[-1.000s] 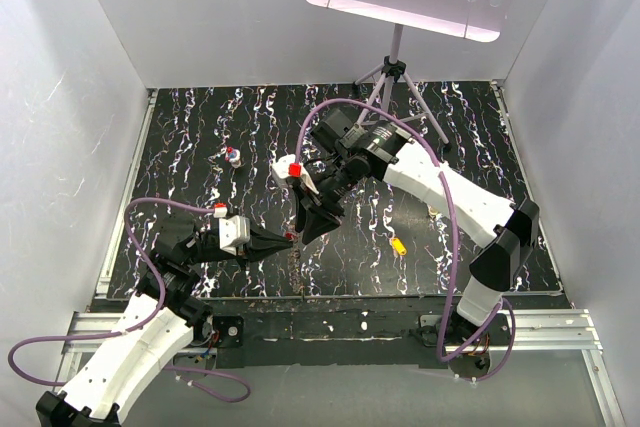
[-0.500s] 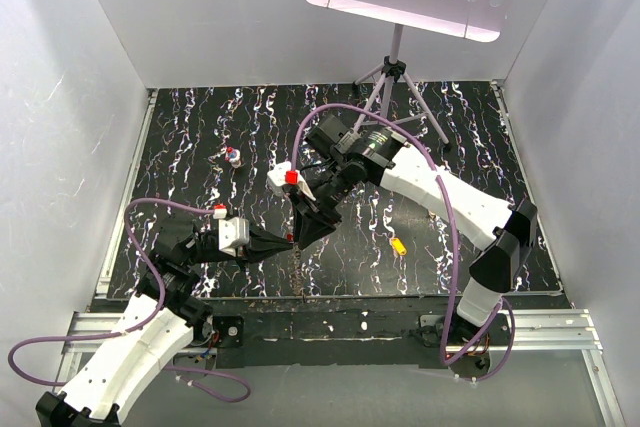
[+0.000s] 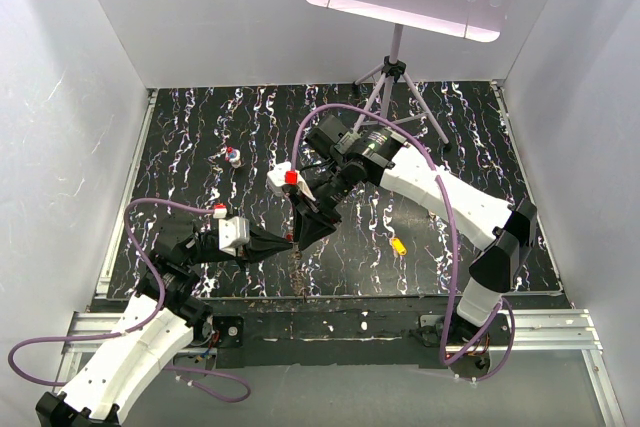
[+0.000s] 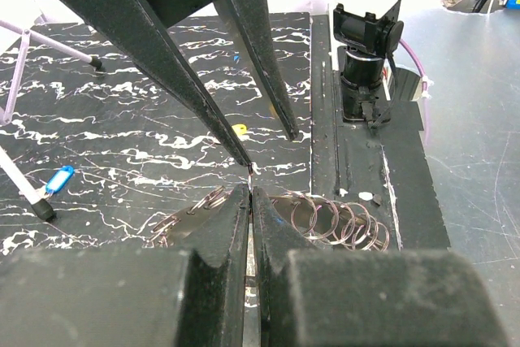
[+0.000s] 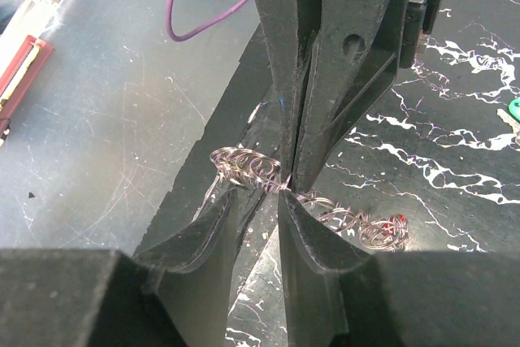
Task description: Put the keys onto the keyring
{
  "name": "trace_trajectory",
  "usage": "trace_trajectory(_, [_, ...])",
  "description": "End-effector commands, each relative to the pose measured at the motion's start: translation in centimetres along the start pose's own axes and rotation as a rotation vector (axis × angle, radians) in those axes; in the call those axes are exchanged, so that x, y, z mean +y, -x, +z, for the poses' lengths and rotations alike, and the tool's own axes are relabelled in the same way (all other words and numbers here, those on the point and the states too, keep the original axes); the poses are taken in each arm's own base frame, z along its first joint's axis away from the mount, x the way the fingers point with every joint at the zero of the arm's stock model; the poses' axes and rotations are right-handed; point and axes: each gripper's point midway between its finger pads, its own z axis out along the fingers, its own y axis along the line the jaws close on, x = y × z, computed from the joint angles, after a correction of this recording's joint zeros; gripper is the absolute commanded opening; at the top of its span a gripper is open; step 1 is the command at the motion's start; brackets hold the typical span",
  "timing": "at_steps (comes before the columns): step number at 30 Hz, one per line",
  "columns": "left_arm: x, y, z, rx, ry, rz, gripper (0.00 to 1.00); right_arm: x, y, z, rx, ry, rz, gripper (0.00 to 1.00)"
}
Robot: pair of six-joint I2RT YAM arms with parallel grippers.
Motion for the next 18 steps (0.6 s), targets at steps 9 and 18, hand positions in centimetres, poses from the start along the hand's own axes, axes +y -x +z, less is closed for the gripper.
trace_trajectory(9, [1.2,0.7,0.0,-0.01,0.067,-0.004,0.0,0.5,1.5,0.0,-0.04,0.017,-0.01,0.35])
trace_trajectory(18, [1.3,0.8,0.2,0.004,0.064,-0.048,0.0,-0.5,2.1,-1.9,-0.049,-0.071,-0.002,0.36])
